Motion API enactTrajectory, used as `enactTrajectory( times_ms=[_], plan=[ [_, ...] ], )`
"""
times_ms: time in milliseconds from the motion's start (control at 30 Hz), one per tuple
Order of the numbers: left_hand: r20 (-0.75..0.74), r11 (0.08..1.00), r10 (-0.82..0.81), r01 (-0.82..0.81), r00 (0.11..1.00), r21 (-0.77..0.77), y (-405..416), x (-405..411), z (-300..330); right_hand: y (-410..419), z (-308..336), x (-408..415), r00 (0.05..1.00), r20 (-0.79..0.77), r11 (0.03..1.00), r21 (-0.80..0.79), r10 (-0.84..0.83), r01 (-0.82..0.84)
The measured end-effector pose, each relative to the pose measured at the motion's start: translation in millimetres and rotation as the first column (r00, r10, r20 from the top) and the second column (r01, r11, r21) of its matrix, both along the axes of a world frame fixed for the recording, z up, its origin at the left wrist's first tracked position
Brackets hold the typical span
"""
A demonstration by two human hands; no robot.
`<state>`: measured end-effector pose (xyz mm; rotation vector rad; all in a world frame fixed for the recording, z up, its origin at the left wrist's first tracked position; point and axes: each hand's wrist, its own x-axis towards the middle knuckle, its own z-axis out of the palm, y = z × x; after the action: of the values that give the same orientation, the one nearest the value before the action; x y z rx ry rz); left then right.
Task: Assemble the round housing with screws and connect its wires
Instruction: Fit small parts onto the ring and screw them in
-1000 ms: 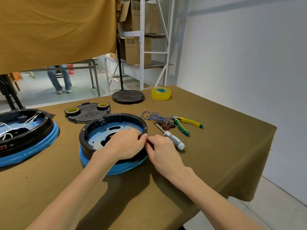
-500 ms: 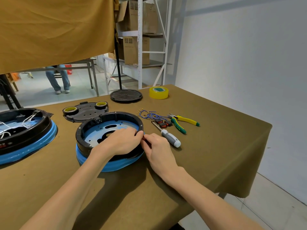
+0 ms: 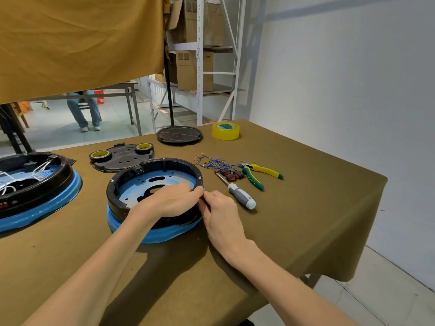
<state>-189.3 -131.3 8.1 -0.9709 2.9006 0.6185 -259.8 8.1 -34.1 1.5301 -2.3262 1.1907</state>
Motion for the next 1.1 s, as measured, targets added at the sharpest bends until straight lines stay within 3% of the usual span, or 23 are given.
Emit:
enactTrajectory(
  times_ms=[267,500,733,900,1100],
  plan=[
    [-0.03,1.0,0.0,0.0,1.0,0.004,4.7,3.0,3.4,6.1,9.7,-6.7,0.998,0.023,0.997,0.054,0.051,-0.052],
    [-0.088,0.995,-0.089,0.084,0.992,-0.059,8.8,3.6,2.5,-1.1,17.8,-10.1,0.983,-0.177,0.978,0.206,0.053,-0.016],
    [-0.083,0.99,-0.116,0.108,0.99,-0.089,8.8,3.3,3.5,-3.2,13.6,-0.3,0.984,-0.18,0.985,0.169,-0.004,0.035],
    [-0.068,0.981,-0.152,0.142,0.986,-0.133,14.2,6.7,9.0,4.7,26.9,-10.1,0.994,-0.073,0.976,0.207,0.077,-0.06],
    [-0.09,0.989,-0.117,0.108,0.989,-0.102,11.8,6.5,6.3,0.0,27.9,-9.2,0.992,-0.102,0.981,0.187,0.071,-0.052]
  ],
)
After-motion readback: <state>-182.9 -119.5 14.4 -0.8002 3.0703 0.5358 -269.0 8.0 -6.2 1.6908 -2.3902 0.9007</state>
